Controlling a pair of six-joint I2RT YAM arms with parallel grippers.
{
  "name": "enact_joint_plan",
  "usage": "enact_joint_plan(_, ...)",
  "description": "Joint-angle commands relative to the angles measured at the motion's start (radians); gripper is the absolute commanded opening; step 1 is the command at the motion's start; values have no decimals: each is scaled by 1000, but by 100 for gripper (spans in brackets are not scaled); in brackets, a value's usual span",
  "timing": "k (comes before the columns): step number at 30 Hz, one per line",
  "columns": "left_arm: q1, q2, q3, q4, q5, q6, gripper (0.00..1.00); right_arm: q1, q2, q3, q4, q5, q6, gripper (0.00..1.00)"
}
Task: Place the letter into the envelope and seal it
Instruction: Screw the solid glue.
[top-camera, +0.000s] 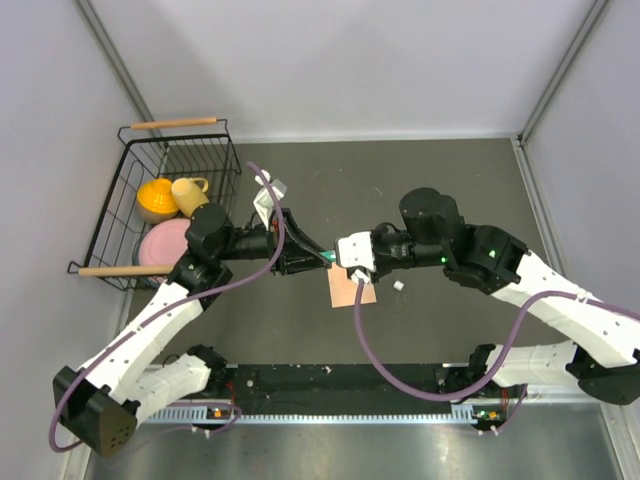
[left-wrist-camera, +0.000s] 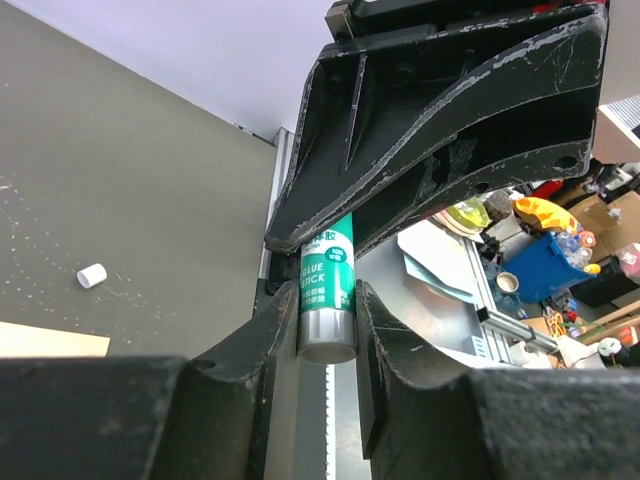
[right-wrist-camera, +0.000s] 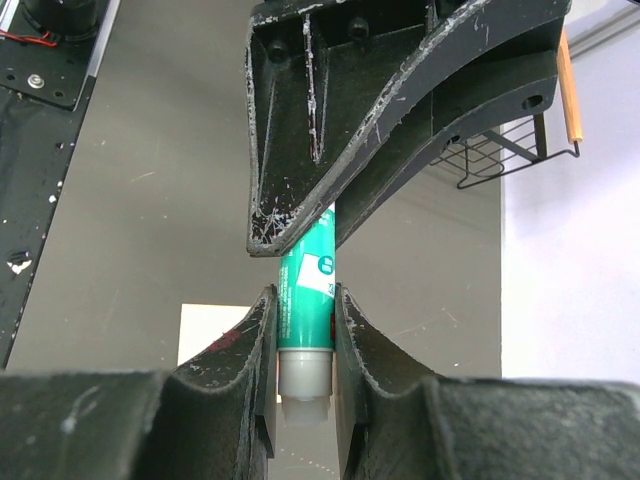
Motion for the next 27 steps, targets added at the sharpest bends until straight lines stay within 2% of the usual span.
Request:
enact_joint_plan(1,-5,-7,-12,95,10,-47,0,14,-2,4,51,6,-7,0)
enact_joint_plan(4,-3,-26,-26,135,13,-70,0,14,-6,-1,51,12,-2,0)
enact_joint_plan(5,0,-32,-31,140,19,-70,0,14,-3,1,48,33,25,27)
enact_joint_plan(6,5,-43,-37,135,13,-64,0,14,0,1,50,51,47,45)
enact_joint_plan(7,23,-50,-35,75,0,-20,0,8,3,1,51,74,73,60)
enact_joint_plan(8,37,-56,-31,28,-14,6,0,-1,6,1,50,96,140,79)
enact_joint_plan(9,52,-69,-19,-9,-37,31,0,-18,12,-1,50,126,182,88)
enact_joint_plan(10,84,-73,-12,-42,-48,78,0,-41,17,1,50,131,229,92)
enact_joint_plan(14,138,-118,-6,-190,-117,186,0,-273,41,12,33,76,578,99)
enact_joint_plan(16,138,-148,-9,-211,-171,244,0,-315,66,13,30,114,672,99)
enact_joint_plan(17,138,-159,-12,-210,-184,260,0,-335,78,13,28,186,765,99)
enact_joint_plan(20,124,-149,0,-217,-234,318,0,-341,125,16,27,307,930,98)
enact_joint_plan(23,112,-101,37,-256,-257,330,0,-345,165,13,40,320,1033,99)
enact_joint_plan(27,37,-73,90,-299,-348,410,0,-358,207,10,46,289,1125,99)
